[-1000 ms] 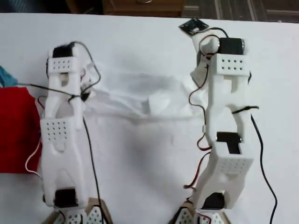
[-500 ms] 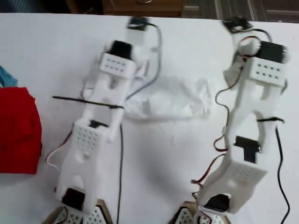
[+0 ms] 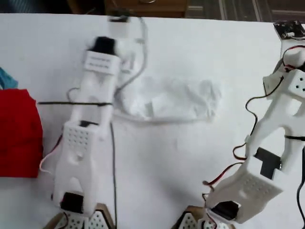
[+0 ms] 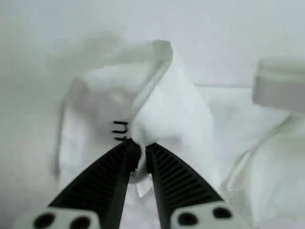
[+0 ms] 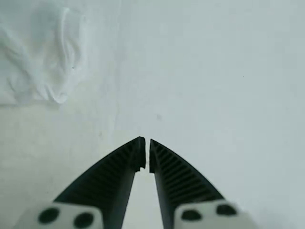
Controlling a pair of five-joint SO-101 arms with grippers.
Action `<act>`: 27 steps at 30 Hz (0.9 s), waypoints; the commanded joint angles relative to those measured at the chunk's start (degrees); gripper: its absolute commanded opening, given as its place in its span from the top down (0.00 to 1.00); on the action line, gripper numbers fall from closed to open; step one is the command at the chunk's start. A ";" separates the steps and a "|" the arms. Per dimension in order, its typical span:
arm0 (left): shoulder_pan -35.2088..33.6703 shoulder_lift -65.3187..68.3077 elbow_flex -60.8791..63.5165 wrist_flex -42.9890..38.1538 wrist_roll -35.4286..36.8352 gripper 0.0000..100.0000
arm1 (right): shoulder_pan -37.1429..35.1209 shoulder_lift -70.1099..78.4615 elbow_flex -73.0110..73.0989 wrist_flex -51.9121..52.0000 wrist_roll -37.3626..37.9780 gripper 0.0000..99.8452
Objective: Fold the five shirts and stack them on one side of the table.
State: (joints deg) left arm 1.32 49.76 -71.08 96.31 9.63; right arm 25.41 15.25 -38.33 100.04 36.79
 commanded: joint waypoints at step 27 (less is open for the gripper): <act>-21.63 -8.00 1.63 5.98 -13.63 0.75 | -13.58 -2.77 -1.14 1.19 -3.60 0.98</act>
State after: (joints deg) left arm -16.97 44.92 -67.38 101.58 -4.35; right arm 13.19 15.25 -38.33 100.04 34.42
